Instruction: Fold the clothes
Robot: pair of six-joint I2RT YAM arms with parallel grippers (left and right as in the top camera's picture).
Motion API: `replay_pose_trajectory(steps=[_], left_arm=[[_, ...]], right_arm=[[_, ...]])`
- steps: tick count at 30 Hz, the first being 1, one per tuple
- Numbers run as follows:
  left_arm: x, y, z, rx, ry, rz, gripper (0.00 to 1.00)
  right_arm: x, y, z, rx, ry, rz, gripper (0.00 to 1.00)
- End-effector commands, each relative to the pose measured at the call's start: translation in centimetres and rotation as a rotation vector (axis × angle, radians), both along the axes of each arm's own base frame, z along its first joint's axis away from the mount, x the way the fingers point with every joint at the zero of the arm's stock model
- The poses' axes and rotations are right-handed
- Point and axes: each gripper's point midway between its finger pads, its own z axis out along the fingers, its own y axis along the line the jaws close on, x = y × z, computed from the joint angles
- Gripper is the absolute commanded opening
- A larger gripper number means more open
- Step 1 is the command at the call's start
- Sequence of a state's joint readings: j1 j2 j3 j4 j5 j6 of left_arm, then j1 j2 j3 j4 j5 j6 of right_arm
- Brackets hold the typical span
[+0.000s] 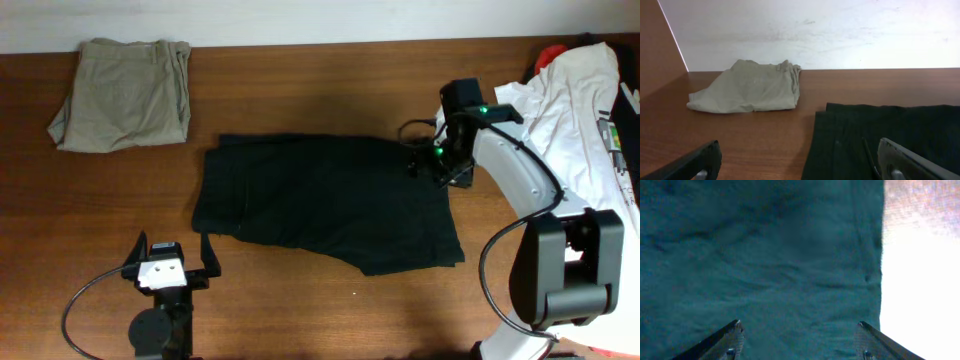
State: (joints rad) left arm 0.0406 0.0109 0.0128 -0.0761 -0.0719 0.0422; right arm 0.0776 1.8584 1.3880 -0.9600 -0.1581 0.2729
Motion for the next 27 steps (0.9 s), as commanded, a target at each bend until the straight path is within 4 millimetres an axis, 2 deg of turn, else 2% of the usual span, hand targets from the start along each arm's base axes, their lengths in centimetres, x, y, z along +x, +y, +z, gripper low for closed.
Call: replay_pose_trajectory(steps=[1,2,3,5,6,8,10,12,15,17,18,19,21,22,23,25,26,27], left_arm=[[0.1,-0.8,-0.2,0.007,0.003,-0.051,0.99],[0.1,-1.9,0.0,0.003,-0.003,-0.114,0.99],[0.0,-3.8,0.7,0.000,-0.034,-0.222,0.99],[-0.7,-7.3,2.9,0.010,-0.124,-0.431,0.99],[-1.0,-7.9,3.7,-0.018,-0.128,-0.471,0.99],[-0.9,-8.0,4.0,-0.039,-0.078,-0.475,0.99],[0.0,-8.0,5.2,-0.068,0.027,-0.473,0.99],[1.5,-8.7,7.1,-0.055,0.141,-0.525,0.99],[4.2,-11.4,9.7,-0.115,0.400,-0.728,0.99],[6.3,-12.2,9.7,-0.183,0.488,-0.789,0.99],[7.9,-11.8,9.1,-0.193,0.540,-0.758,0.99],[9.3,-10.2,7.5,-0.216,0.649,-0.632,0.99],[10.5,-7.1,3.3,-0.197,0.928,-0.406,0.99],[11.2,-7.0,1.8,-0.198,1.002,-0.387,0.99],[11.4,-7.7,-0.3,-0.243,1.069,-0.421,0.99],[11.2,-8.6,-2.9,-0.304,1.161,-0.458,0.99],[11.2,-8.6,-3.6,-0.311,1.181,-0.453,0.99],[11.2,-8.4,-4.7,-0.317,1.214,-0.441,0.99]], right_arm=[[-2.0,-0.7,-2.3,-0.026,0.075,-0.005,0.61],[-2.8,-0.6,-2.8,-0.020,0.101,-0.005,0.46],[-3.4,-0.4,-3.2,-0.006,0.121,-0.004,0.37],[-5.3,0.0,-4.4,0.024,0.177,-0.001,0.24],[-5.8,0.0,-4.8,0.022,0.189,-0.002,0.22],[-6.3,-0.1,-5.4,0.022,0.199,-0.002,0.23],[-6.2,0.0,-5.5,0.023,0.192,-0.002,0.30],[-6.0,0.0,-5.5,0.027,0.184,-0.002,0.42],[-6.1,0.6,-5.4,0.058,0.189,0.001,0.47],[-6.2,0.7,-5.4,0.068,0.192,0.001,0.52],[-6.2,0.9,-5.3,0.080,0.193,0.001,0.53],[-6.2,1.1,-5.3,0.091,0.194,0.001,0.54],[-6.2,1.1,-5.3,0.090,0.193,0.002,0.56],[-6.0,1.1,-5.3,0.090,0.188,0.001,0.57],[-6.0,1.1,-5.3,0.091,0.190,-0.020,0.58],[-6.0,1.1,-5.3,0.091,0.190,-0.023,0.56],[-6.0,1.1,-5.3,0.091,0.191,-0.023,0.47],[-6.0,1.1,-5.3,0.092,0.192,-0.023,0.29]])
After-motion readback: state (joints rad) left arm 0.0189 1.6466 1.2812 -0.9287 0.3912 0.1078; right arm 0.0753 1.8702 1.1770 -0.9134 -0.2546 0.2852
